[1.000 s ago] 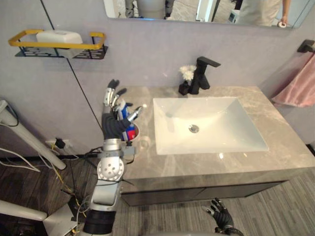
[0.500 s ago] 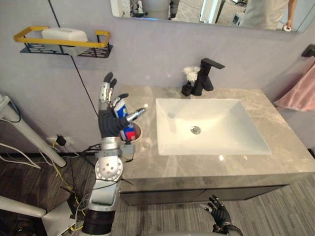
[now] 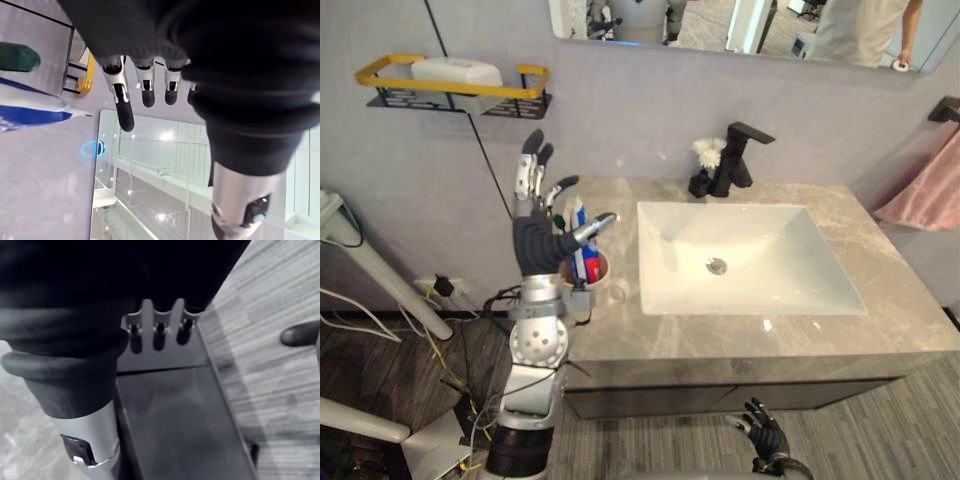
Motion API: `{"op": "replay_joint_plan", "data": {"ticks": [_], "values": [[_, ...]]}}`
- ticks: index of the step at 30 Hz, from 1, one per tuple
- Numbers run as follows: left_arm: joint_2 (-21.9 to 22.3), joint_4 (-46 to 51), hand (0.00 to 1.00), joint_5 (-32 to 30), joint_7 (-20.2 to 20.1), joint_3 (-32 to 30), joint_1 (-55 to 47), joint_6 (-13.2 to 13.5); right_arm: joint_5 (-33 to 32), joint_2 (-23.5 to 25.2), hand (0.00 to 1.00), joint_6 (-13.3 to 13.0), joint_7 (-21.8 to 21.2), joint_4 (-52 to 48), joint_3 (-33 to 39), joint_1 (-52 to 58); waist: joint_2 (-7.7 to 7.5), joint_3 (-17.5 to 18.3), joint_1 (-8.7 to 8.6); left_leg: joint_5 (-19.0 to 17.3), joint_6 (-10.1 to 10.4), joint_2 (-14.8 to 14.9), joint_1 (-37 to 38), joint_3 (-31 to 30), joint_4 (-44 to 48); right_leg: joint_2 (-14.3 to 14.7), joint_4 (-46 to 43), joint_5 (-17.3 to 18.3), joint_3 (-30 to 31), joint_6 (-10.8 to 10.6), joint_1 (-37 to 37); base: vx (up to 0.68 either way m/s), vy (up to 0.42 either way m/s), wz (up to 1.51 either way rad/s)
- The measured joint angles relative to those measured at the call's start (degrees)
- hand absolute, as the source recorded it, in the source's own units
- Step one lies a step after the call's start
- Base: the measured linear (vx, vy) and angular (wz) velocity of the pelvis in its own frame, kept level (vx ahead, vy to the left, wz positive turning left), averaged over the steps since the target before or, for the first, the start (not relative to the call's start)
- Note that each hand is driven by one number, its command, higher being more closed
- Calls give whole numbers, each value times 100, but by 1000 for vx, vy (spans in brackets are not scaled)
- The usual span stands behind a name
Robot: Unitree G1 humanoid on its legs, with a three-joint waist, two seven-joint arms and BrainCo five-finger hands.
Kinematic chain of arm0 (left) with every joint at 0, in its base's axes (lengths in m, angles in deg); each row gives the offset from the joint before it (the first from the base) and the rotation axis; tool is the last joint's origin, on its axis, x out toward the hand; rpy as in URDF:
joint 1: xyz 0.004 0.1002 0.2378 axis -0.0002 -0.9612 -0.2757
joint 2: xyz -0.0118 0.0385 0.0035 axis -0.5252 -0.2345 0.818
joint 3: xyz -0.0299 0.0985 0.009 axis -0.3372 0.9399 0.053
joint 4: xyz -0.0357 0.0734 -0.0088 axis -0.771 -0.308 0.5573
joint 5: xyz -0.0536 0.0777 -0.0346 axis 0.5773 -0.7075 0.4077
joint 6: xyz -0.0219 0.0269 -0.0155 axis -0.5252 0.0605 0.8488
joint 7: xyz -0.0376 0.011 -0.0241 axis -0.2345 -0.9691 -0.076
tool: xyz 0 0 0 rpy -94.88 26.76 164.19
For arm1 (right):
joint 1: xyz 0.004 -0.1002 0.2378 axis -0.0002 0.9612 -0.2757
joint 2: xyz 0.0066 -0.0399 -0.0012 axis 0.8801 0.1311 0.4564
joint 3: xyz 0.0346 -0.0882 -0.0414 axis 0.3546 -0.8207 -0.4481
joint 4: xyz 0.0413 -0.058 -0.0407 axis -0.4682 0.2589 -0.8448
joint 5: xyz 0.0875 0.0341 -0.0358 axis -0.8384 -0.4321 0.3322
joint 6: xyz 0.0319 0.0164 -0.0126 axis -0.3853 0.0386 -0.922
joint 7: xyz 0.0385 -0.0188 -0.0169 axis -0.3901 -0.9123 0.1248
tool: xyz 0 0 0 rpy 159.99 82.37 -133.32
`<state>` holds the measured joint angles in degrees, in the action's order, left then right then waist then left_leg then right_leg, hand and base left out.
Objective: Organize washtable
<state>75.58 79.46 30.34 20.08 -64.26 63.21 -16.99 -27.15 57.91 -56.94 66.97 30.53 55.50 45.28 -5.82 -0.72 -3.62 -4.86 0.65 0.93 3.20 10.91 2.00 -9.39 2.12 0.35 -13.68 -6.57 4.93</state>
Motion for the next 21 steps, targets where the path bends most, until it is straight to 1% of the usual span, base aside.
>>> {"op": "replay_joint_plan", "data": {"ticks": [6,9,15,17,21], "values": [[2,18,0,26,10,-44,11,8,1,0,0,0,4,-2,5,-73,-1,0,-11,34,-8,-6,6,-53,-23,1,-16,5,-48,10,20,-15,-15,4],[3,156,0,124,11,-101,8,9,1,0,0,0,4,-4,7,-97,-1,-2,-13,132,-1,-13,67,-88,-179,7,-56,20,-74,34,8,-32,-24,6],[25,478,0,455,-13,-518,-241,194,2,0,0,1,6,-9,16,-147,-14,-68,-5,167,12,-17,64,-150,-225,26,-86,47,-153,70,1,-37,-25,5],[43,486,0,594,-17,-595,-389,194,2,0,0,3,6,-9,15,-149,0,-77,3,193,11,-23,65,-187,-261,25,-86,52,-196,75,5,-7,-20,11],[229,496,0,873,-28,-851,-635,194,2,1,0,5,7,-8,44,-183,37,-138,19,286,7,-52,66,-299,-391,22,-84,53,-309,76,22,3,-19,15]]}}
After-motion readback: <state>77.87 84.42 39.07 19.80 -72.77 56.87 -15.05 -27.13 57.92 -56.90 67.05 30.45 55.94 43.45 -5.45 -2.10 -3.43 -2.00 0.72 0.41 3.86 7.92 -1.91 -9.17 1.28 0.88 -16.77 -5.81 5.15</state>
